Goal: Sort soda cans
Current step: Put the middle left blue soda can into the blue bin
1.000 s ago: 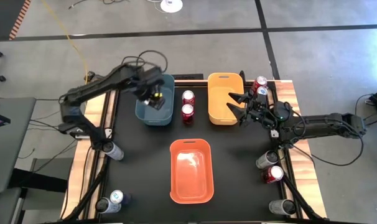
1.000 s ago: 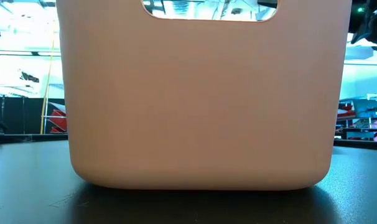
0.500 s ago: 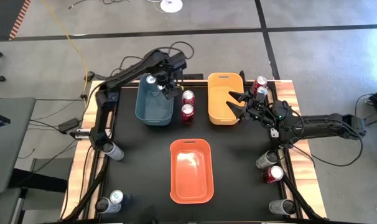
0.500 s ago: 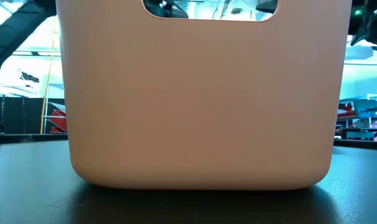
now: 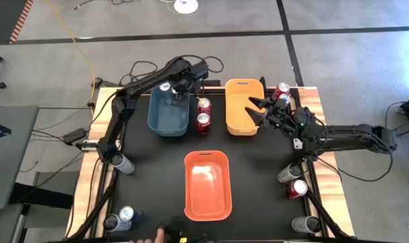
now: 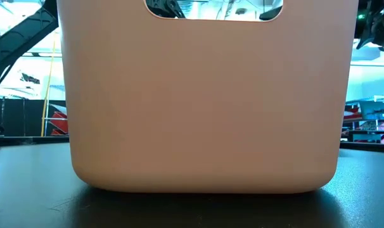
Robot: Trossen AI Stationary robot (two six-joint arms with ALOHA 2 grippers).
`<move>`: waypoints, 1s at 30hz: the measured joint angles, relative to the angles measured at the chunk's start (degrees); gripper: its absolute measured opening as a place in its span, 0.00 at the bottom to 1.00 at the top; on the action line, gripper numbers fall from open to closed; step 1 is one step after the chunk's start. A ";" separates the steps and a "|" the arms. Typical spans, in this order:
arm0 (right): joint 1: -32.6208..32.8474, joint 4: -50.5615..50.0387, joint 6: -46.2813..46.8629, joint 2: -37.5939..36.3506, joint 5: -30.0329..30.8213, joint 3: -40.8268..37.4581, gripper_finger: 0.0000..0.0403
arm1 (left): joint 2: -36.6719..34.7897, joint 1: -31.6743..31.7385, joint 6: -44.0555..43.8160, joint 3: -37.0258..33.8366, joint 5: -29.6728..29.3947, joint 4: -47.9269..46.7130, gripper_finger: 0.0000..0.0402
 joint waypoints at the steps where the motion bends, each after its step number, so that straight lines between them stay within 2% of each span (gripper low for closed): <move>1: -0.15 -0.11 0.03 0.01 0.00 0.00 0.76 | 0.00 0.00 2.24 0.00 -0.08 0.12 0.59; 6: -0.06 -0.03 0.83 0.00 0.00 0.00 0.76 | 0.00 0.52 11.37 0.00 1.27 1.20 0.59; 10: 0.06 -0.11 1.60 0.00 -0.02 0.00 0.76 | 0.00 1.67 13.64 -0.33 4.30 3.49 0.60; 21: 1.12 -0.11 1.14 0.00 -0.02 0.00 0.76 | 0.00 5.52 7.57 -0.60 7.35 2.80 0.61; 30: 1.12 0.24 1.14 0.00 -0.02 0.00 0.76 | 0.07 5.42 0.73 -9.00 6.70 8.84 0.61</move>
